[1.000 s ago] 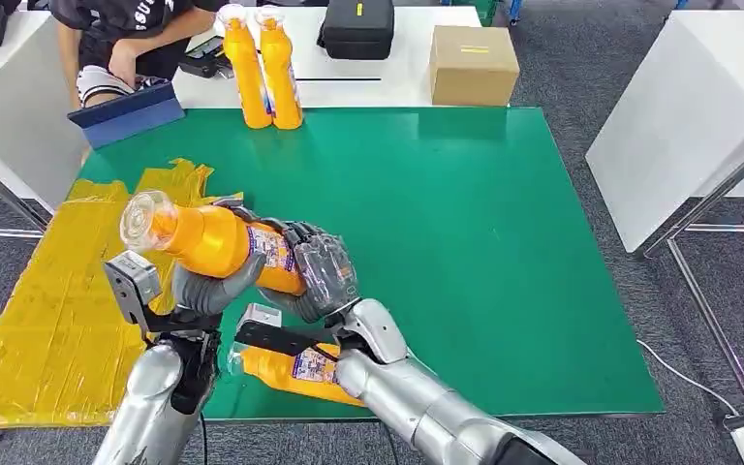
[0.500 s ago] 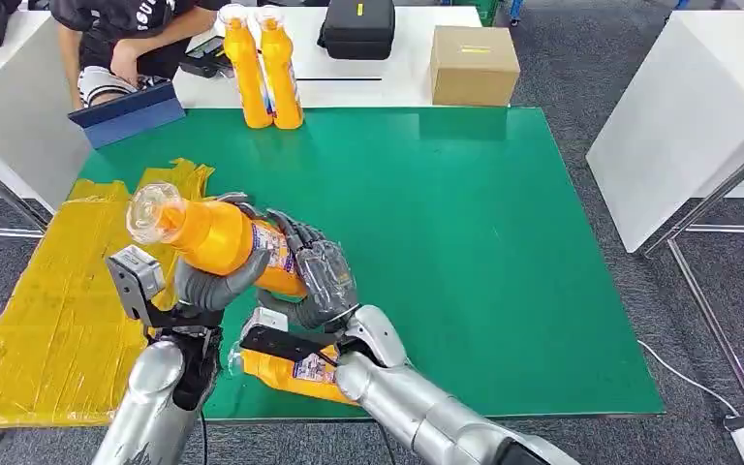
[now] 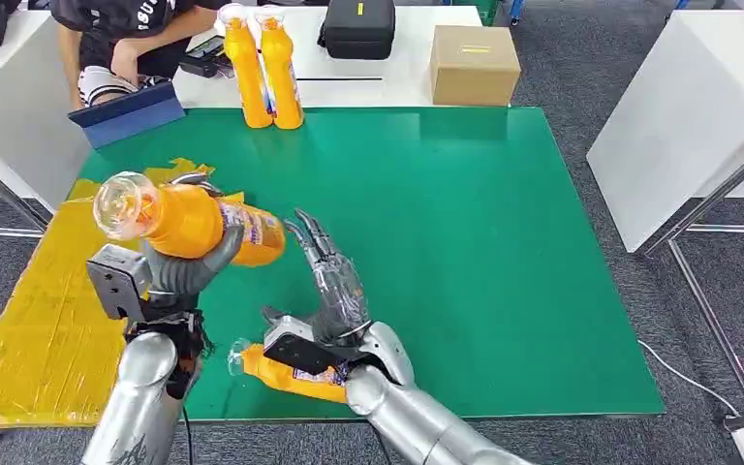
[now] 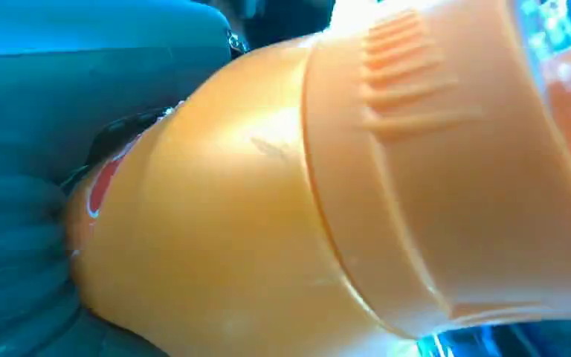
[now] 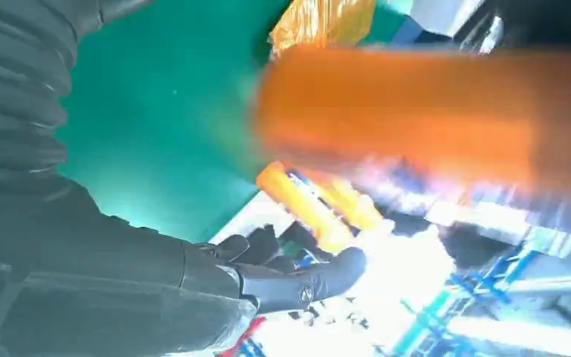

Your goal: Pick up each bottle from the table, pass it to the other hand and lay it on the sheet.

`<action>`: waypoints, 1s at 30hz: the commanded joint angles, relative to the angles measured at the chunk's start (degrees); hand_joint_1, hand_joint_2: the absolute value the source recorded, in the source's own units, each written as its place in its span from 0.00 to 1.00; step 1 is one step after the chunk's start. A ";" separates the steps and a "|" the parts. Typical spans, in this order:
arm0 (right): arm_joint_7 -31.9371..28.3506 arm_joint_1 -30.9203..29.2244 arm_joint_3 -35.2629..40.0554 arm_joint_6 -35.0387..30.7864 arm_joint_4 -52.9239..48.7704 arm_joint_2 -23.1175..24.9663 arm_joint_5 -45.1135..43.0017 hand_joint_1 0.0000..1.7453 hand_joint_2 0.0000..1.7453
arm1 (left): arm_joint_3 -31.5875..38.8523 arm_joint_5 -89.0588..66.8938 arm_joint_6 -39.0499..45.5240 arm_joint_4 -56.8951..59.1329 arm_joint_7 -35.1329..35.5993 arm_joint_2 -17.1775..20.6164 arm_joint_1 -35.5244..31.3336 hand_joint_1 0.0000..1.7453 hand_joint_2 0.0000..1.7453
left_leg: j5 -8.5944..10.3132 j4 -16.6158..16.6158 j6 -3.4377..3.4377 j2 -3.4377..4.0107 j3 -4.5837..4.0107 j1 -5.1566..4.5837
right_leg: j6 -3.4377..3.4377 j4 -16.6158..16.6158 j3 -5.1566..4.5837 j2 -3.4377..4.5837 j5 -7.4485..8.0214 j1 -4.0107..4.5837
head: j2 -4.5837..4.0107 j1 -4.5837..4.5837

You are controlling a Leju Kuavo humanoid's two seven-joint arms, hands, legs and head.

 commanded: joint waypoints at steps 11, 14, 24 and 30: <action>4.11 23.17 -12.54 0.23 -50.25 -19.82 6.14 0.00 1.00 | -1.40 -48.13 19.68 6.57 5.73 10.25 -5.64 1.00 1.00 | -0.03 -0.05 -0.11 -0.50 0.18 -0.01 | -0.02 -0.10 0.34 -0.50 -0.17 0.02 | 0.00 0.02; 6.34 24.04 -14.82 0.43 -53.55 -21.24 7.76 0.00 1.00 | -5.21 -54.21 20.19 14.83 8.87 12.33 -12.97 1.00 1.00 | -0.04 0.04 -0.11 -0.42 0.08 -0.05 | -0.02 0.00 0.21 -0.44 -0.14 0.01 | 0.00 0.00; 13.40 24.31 -18.73 3.12 -57.64 -26.34 17.28 0.00 1.00 | -12.02 -71.80 21.86 30.03 16.10 14.20 -20.00 1.00 1.00 | -0.03 0.07 -0.09 -0.24 0.10 -0.06 | -0.12 -0.06 -0.05 -0.31 0.06 -0.05 | 0.00 0.00; 20.79 26.05 -20.80 7.22 -58.54 -28.24 31.41 0.00 1.00 | -13.02 -73.38 18.69 38.41 17.30 13.87 -23.36 1.00 1.00 | 0.00 0.04 -0.06 -0.16 0.07 -0.05 | -0.12 -0.08 -0.12 -0.21 0.11 -0.05 | 0.00 0.00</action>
